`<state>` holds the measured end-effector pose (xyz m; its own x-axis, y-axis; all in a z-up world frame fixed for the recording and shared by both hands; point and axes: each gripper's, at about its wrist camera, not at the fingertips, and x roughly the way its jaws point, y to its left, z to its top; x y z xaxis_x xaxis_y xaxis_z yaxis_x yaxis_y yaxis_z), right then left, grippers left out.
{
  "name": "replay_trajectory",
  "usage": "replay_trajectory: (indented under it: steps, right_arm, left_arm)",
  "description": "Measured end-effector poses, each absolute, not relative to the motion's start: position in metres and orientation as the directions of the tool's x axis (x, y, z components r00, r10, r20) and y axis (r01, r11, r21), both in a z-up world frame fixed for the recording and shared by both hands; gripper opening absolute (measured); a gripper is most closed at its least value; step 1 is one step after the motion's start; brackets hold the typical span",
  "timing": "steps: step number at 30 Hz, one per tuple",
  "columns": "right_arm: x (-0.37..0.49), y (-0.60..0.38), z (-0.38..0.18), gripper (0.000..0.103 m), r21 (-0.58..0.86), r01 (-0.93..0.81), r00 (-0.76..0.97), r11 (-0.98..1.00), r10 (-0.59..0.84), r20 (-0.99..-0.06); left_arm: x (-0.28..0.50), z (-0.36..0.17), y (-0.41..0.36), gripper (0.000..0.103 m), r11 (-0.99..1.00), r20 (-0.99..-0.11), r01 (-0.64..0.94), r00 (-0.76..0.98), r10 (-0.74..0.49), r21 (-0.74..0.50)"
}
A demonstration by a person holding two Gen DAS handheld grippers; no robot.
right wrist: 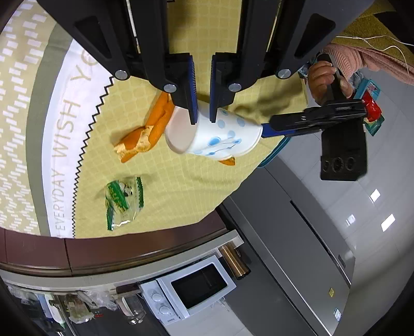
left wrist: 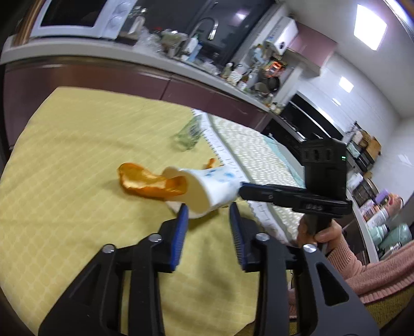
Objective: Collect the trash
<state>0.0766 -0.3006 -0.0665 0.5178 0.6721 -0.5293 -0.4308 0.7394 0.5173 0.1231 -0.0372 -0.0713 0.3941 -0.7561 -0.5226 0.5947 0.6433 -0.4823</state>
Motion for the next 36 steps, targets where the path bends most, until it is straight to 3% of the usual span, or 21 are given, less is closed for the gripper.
replay_trajectory:
  steps: [1,5,7,9,15,22,27,31,36]
  right_arm:
    - [0.077,-0.300,-0.067,0.009,0.519,-0.435,0.514,0.736,0.676,-0.528]
    - [0.075,-0.298,-0.068,0.010,0.513,-0.438,0.506,0.738,0.674,-0.538]
    - [0.074,-0.298,-0.069,0.010,0.510,-0.436,0.507,0.741,0.671,-0.541]
    - [0.073,-0.298,-0.069,0.011,0.507,-0.437,0.509,0.743,0.669,-0.541]
    - [0.072,-0.306,-0.068,0.014,0.526,-0.428,0.519,0.735,0.677,-0.523]
    - [0.077,-0.304,-0.064,0.014,0.537,-0.426,0.530,0.728,0.682,-0.504]
    - [0.090,-0.282,-0.062,0.023,0.520,-0.439,0.511,0.733,0.680,-0.526]
    - [0.105,-0.255,-0.065,0.034,0.508,-0.449,0.481,0.735,0.678,-0.556]
    - [0.128,-0.219,-0.074,0.036,0.498,-0.445,0.437,0.744,0.666,-0.604]
  left_arm:
    - [0.122,-0.070,-0.040,0.044,0.643,-0.524,0.601,0.395,-0.755,-0.474]
    - [0.130,-0.075,-0.053,0.042,0.642,-0.538,0.599,0.378,-0.754,-0.479]
    - [0.134,-0.080,-0.058,0.026,0.630,-0.540,0.600,0.357,-0.762,-0.493]
    - [0.137,-0.082,-0.064,0.017,0.623,-0.542,0.601,0.344,-0.767,-0.500]
    - [0.129,-0.072,-0.069,0.006,0.605,-0.502,0.644,0.370,-0.782,-0.468]
    - [0.108,-0.049,-0.050,0.006,0.616,-0.476,0.669,0.417,-0.775,-0.417]
    - [0.088,-0.026,-0.011,0.006,0.650,-0.426,0.642,0.496,-0.756,-0.407]
    - [0.078,-0.015,0.028,0.006,0.740,-0.431,0.561,0.602,-0.673,-0.372]
    - [0.077,-0.016,0.072,0.006,0.818,-0.466,0.447,0.673,-0.575,-0.364]
